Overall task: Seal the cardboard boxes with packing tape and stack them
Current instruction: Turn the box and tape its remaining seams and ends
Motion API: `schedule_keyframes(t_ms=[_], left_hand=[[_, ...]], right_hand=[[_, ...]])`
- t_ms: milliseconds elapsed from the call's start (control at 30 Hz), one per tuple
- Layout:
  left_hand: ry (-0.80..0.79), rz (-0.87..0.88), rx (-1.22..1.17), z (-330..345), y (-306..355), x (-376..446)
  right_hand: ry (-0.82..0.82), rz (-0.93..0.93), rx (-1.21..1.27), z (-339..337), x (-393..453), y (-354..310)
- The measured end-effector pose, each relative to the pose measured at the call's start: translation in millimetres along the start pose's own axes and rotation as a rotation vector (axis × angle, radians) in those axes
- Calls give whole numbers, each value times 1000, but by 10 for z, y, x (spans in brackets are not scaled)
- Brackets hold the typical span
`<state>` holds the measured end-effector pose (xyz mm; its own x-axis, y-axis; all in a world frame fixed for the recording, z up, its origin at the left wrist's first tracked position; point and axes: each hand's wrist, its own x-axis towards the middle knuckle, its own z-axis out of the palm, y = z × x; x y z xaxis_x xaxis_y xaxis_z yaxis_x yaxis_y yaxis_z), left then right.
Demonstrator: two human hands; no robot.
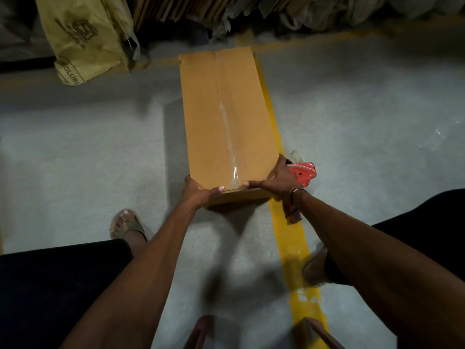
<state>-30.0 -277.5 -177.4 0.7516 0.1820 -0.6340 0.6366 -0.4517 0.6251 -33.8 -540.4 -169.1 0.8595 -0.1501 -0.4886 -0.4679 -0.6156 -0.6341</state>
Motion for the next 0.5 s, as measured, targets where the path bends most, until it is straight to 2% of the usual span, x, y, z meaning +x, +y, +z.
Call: schedule_keyframes(t_ms=[100, 500], left_hand=[[-14, 19, -41, 23, -60, 46], [-265, 50, -185, -290, -328, 192]], right_hand=[[-13, -21, 81, -12, 25, -3], [-209, 87, 324, -285, 209, 230]])
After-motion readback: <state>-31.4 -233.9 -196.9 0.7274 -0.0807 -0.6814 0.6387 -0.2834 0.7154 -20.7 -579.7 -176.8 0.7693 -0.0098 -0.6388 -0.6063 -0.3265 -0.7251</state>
